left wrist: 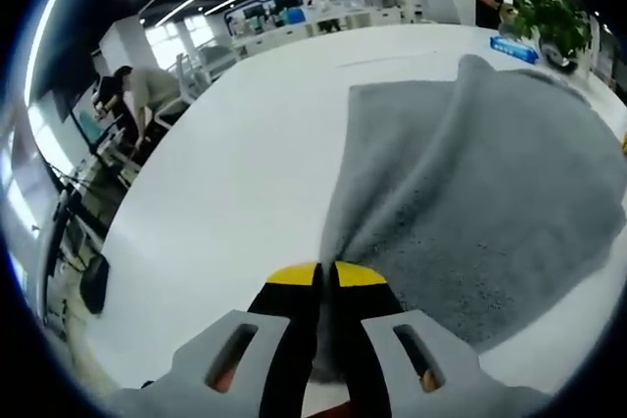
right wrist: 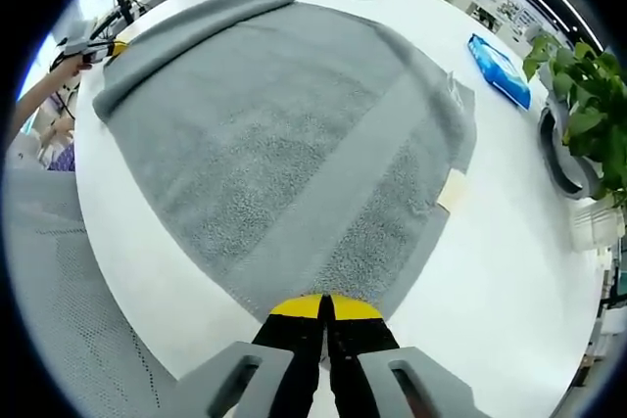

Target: Open the folded towel by lifting each exposed corner and separating the folded layers until the towel lies flat within the target outline without major curled edges

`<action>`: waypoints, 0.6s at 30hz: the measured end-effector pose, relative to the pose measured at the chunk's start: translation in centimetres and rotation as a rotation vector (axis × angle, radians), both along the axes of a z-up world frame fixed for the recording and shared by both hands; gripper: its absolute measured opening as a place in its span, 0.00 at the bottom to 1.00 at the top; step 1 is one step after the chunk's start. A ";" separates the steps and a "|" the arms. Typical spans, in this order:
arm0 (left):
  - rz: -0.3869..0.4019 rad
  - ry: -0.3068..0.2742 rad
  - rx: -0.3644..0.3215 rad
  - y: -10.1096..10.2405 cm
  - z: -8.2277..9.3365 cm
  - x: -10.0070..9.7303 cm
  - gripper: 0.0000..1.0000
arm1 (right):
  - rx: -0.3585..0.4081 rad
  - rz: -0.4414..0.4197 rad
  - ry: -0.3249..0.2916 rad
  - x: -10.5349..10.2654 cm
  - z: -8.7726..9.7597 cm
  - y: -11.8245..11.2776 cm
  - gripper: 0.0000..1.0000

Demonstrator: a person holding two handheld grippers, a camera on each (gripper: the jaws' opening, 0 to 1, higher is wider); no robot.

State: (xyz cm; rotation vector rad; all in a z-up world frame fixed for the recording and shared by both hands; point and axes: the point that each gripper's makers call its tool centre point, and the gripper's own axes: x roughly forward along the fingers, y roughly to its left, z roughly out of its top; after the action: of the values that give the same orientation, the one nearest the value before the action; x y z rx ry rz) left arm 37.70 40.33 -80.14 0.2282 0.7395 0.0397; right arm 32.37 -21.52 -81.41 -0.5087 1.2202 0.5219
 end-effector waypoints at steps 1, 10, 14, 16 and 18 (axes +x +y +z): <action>0.009 -0.001 -0.001 0.4 -0.1 0.0 0.04 | 0.000 -0.001 -0.001 0.0 0.0 0.0 0.00; 0.047 0.006 0.006 2.6 -0.4 -0.4 0.04 | 0.004 -0.004 -0.002 0.0 0.0 0.0 0.00; 0.059 0.003 0.010 3.1 -0.4 -0.9 0.04 | 0.002 -0.001 -0.007 0.0 0.0 0.0 0.00; 0.067 -0.001 0.009 3.3 -0.4 -1.2 0.04 | -0.003 0.002 -0.011 0.0 0.0 -0.1 0.00; 0.075 -0.003 0.012 3.7 -0.4 -1.4 0.04 | -0.004 -0.004 -0.013 0.0 0.0 -0.2 0.00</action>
State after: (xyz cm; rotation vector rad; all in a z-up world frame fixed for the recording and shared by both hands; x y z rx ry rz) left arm 36.30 44.05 -80.52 0.2115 0.7451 0.1157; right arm 32.36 -21.70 -81.38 -0.5124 1.2094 0.5123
